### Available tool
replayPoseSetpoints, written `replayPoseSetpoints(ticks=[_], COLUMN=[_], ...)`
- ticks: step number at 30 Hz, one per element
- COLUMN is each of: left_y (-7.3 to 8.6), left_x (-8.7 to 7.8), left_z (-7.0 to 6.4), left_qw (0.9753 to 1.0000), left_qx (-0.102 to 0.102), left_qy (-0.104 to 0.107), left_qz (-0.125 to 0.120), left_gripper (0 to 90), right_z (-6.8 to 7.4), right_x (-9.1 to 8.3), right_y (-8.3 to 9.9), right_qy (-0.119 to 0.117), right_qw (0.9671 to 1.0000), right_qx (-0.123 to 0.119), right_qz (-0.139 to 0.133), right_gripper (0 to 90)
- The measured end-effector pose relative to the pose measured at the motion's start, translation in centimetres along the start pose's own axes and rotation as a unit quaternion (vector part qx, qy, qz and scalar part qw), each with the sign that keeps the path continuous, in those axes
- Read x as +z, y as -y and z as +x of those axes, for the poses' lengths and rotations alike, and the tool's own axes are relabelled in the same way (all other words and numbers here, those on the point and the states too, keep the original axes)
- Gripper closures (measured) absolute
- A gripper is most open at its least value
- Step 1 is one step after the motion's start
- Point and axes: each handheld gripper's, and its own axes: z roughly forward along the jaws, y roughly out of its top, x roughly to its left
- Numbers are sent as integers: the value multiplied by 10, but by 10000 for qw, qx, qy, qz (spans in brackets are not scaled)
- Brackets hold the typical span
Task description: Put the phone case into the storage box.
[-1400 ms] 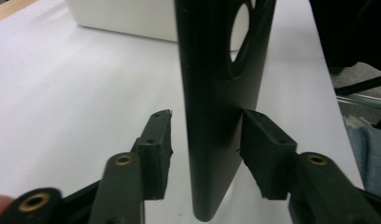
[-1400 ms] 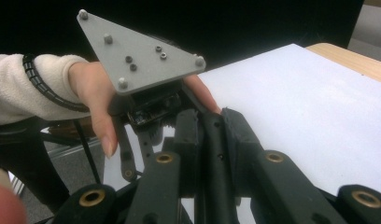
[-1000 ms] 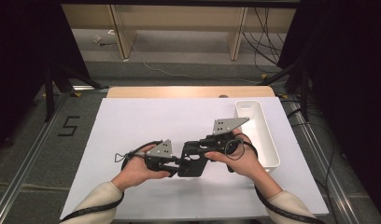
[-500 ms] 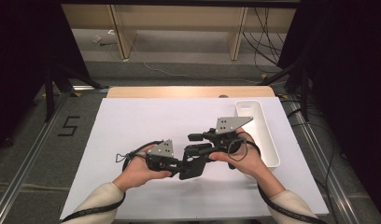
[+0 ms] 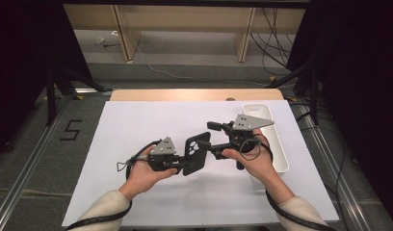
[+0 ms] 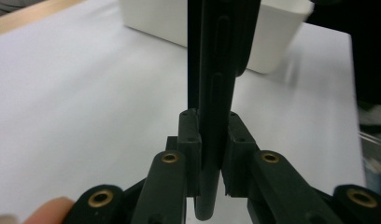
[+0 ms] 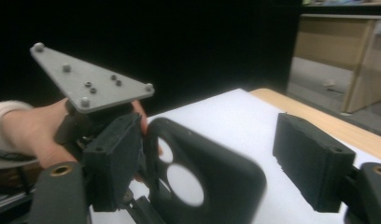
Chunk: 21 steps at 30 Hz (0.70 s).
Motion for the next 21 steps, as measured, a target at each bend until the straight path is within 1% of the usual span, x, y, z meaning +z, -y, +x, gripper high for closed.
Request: replayPoseSetpoints(ticks=[2, 4, 7, 11, 14, 19, 21], left_y=[0, 0, -1, -1, -2, -5, -6], left_x=[-1, -2, -3, -1, 1, 5, 8], left_z=[1, 3, 3, 2, 0, -5, -6], left_qw=[9998, 9989, 9978, 9966, 9961, 9949, 9948], left_qx=[-67, -181, -270, -337, -359, -413, -424], left_qy=[-188, -391, -565, -709, -767, -876, -883], left_qz=[-76, -159, -224, -237, -233, -281, -287], left_gripper=[798, 799, 798, 799, 798, 798, 798], right_z=[-1, -1, -1, 1, 4, 7, 9], right_x=[0, 0, 3, 9, 14, 17, 18], right_y=[1, 3, 6, 12, 16, 17, 18], right_qy=[170, 284, 483, 620, 700, 870, 953], right_qw=[9999, 9996, 9988, 9981, 9975, 9962, 9954], right_qx=[-10, 7, 12, 38, 19, 19, -2], right_qz=[-10, -4, -8, 49, 77, -2, -20], right_gripper=[179, 164, 141, 85, 50, 8, 4])
